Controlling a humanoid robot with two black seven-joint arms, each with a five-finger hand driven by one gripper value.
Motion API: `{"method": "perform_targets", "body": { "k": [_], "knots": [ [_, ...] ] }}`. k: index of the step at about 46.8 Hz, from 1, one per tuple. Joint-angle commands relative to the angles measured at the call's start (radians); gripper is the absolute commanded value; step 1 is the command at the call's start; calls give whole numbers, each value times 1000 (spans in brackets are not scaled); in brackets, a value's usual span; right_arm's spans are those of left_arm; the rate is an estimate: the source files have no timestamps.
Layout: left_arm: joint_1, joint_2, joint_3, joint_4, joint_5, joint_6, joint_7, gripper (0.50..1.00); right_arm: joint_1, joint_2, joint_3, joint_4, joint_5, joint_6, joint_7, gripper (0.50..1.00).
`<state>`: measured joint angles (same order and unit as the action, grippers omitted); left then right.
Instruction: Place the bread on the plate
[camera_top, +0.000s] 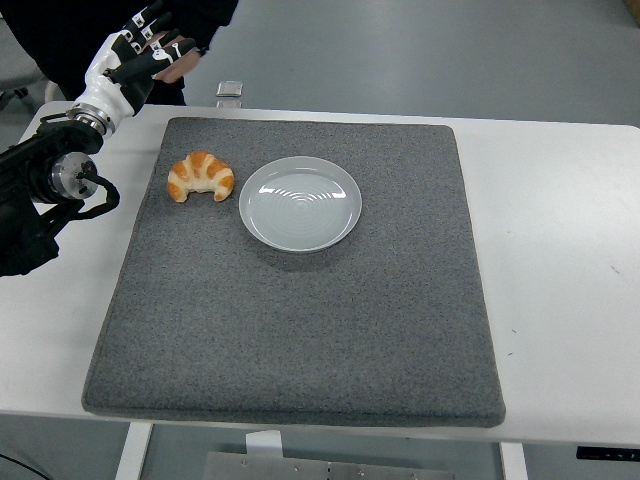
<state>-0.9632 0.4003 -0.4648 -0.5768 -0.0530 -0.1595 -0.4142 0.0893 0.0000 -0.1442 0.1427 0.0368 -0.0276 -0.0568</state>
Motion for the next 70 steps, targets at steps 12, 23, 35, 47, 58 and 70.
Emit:
{"method": "perform_targets", "body": {
  "k": [12,23,35,47,58,70],
  "knots": [
    [0,0,0,0,1,0,0,990,1,0,2,0,0,0,0,930],
    [0,0,0,0,1,0,0,990,1,0,0,0,0,0,0,930],
    [1,3,-2,0,1,0,0,988,1,0,2,0,0,0,0,930],
    [1,5,-2,0,1,0,0,988,1,0,2,0,0,0,0,930],
    [0,6,-2,-2,1,0,0,990,0,0,2,0,0,0,0,930],
    [-2,11,0,-2,-1,0,0,990,0,0,2,0,0,0,0,930]
  ]
}}
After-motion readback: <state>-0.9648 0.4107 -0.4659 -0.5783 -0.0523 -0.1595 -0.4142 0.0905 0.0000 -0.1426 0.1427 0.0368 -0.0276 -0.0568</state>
